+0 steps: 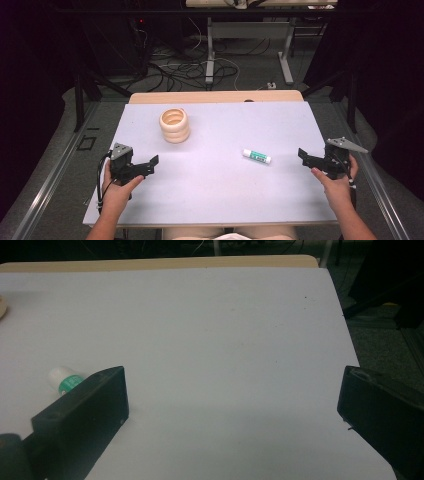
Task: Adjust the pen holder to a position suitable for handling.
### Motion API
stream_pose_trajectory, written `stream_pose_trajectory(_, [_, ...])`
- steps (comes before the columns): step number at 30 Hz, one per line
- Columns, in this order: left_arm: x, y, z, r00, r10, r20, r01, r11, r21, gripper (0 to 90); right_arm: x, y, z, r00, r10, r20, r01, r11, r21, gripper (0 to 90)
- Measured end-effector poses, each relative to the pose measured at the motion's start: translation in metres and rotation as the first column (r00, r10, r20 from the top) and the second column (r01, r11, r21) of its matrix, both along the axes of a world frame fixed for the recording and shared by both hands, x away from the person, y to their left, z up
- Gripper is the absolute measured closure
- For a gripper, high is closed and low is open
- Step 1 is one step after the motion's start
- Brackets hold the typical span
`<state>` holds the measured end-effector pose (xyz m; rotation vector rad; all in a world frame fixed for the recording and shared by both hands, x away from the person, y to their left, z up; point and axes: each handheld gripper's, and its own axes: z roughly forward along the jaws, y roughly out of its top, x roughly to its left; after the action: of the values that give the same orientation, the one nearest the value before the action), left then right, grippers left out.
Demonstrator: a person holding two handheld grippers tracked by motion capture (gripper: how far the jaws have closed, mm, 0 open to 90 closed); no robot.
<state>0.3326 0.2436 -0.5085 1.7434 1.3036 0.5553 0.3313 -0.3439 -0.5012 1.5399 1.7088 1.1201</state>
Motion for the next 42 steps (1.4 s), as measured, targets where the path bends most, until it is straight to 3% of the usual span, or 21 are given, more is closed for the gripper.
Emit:
stream_pose_trajectory(11, [-0.003, 0.003, 0.001, 0.9999, 0.011, -0.003, -0.011, 0.9999, 0.003, 1.7, 0.007, 0.006, -0.002, 0.9996, 0.03, -0.003, -0.03, 0.999, -0.014, 0.0])
stream_pose_trajectory(21, [0.001, 0.006, 0.011, 0.9989, 0.046, 0.003, -0.046, 0.9987, -0.02, 4.3, 0.009, 0.008, -0.002, 0.9989, 0.047, -0.004, -0.047, 0.999, -0.026, 0.0])
stream_pose_trajectory(36, [0.027, -0.007, 0.041, 0.9992, 0.038, -0.006, -0.038, 0.9984, -0.041, 14.9, 0.01, 0.014, -0.001, 0.998, 0.062, -0.01, -0.062, 0.998, -0.033, 0.0])
stream_pose_trajectory(42, [0.042, -0.014, 0.055, 0.9995, 0.033, 0.002, -0.033, 0.9992, -0.023, 16.3, 0.01, 0.014, -0.001, 0.9984, 0.056, -0.005, -0.056, 0.998, -0.028, 0.3])
